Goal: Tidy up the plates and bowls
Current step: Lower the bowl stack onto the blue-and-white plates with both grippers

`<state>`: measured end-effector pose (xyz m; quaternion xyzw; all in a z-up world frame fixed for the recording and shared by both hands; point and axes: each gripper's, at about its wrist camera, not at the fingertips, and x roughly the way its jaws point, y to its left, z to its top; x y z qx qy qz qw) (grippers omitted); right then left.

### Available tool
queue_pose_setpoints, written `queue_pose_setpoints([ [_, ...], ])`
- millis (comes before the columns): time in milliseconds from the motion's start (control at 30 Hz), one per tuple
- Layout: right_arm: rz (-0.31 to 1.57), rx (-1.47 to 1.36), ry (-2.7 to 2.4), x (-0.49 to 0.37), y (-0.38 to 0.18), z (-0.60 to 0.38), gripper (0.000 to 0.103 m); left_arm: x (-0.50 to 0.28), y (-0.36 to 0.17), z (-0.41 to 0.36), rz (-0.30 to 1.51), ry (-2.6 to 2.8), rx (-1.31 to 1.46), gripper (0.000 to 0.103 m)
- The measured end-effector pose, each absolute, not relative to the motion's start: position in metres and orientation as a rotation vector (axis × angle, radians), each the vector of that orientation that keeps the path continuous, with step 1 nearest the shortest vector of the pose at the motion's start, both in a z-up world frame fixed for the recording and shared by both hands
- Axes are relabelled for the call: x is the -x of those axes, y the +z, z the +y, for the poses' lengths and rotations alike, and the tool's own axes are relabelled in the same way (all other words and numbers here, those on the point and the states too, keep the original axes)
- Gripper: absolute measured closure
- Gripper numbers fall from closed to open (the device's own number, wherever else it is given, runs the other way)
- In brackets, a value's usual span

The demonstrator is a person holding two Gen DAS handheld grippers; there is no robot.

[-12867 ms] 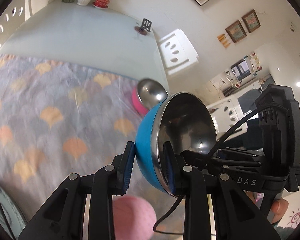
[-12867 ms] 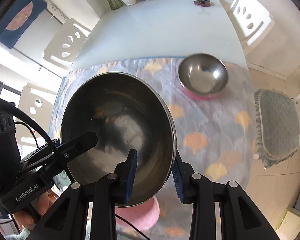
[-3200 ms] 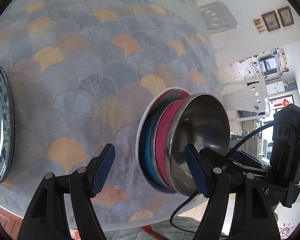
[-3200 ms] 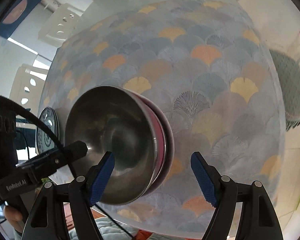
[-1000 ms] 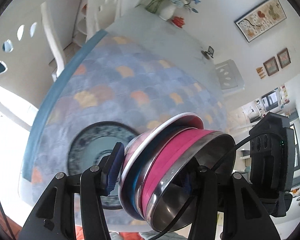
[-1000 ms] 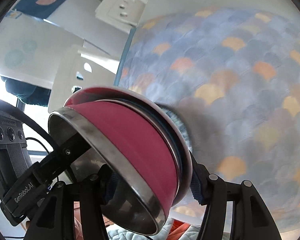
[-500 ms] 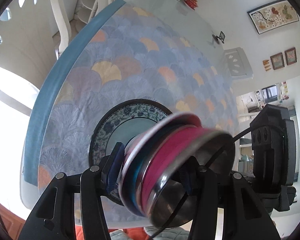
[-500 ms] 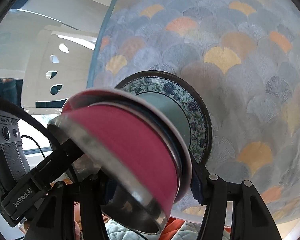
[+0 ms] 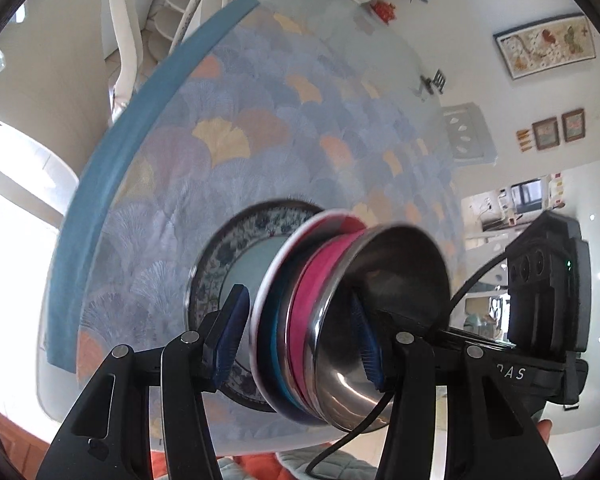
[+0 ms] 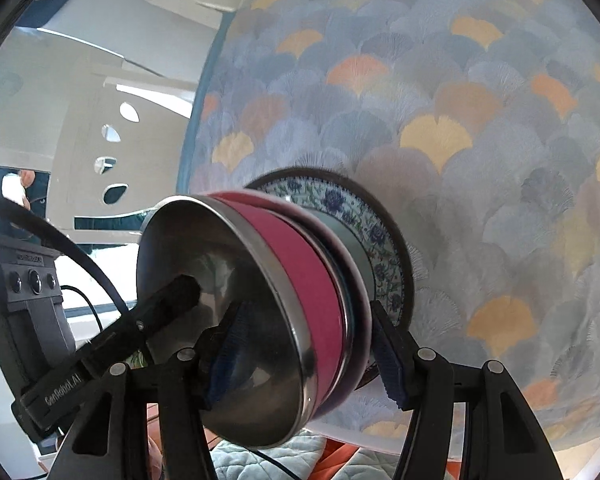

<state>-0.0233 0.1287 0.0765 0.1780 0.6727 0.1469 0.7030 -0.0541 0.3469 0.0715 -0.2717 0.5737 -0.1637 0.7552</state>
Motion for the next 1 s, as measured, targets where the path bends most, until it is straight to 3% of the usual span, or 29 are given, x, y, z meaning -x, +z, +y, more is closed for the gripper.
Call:
queue_pose_setpoints([
  [1000, 1.39, -0.41, 0.353, 0.029, 0.119, 0.112, 0.043, 0.06, 0.1, 0.371, 1.14, -0.323, 0.607, 0.052],
])
